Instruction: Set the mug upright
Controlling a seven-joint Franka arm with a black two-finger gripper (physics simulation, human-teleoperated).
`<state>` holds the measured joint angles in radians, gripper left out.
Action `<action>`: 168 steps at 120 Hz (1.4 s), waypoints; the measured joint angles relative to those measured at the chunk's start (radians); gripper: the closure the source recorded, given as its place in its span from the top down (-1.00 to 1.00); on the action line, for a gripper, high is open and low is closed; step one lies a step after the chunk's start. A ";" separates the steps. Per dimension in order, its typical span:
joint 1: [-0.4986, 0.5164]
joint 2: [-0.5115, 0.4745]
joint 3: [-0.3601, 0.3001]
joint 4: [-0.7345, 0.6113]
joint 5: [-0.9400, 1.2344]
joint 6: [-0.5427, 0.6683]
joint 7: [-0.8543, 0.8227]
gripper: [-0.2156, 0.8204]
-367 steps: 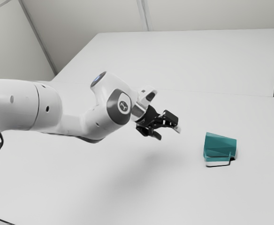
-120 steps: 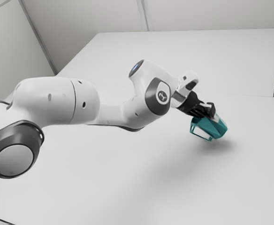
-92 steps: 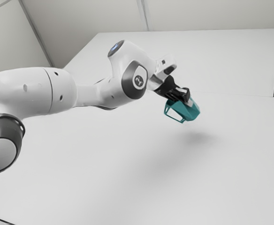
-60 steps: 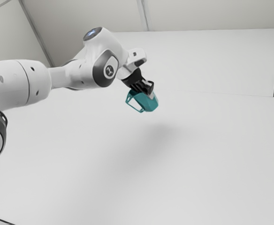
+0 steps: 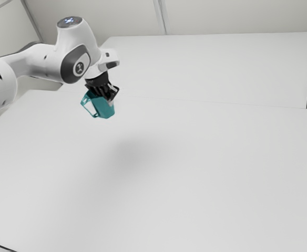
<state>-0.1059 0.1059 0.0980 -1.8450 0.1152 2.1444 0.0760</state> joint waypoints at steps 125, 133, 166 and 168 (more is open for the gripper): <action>0.124 0.265 -0.074 0.026 -0.066 0.033 -0.023 -0.93; 0.124 0.266 -0.074 0.025 -0.067 0.033 -0.023 -0.93; 0.109 0.232 -0.072 0.023 -0.050 0.031 -0.015 -0.02; 0.107 0.227 -0.071 0.023 -0.047 0.031 -0.015 0.03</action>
<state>0.0009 0.3325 0.0266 -1.8223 0.0679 2.1751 0.0613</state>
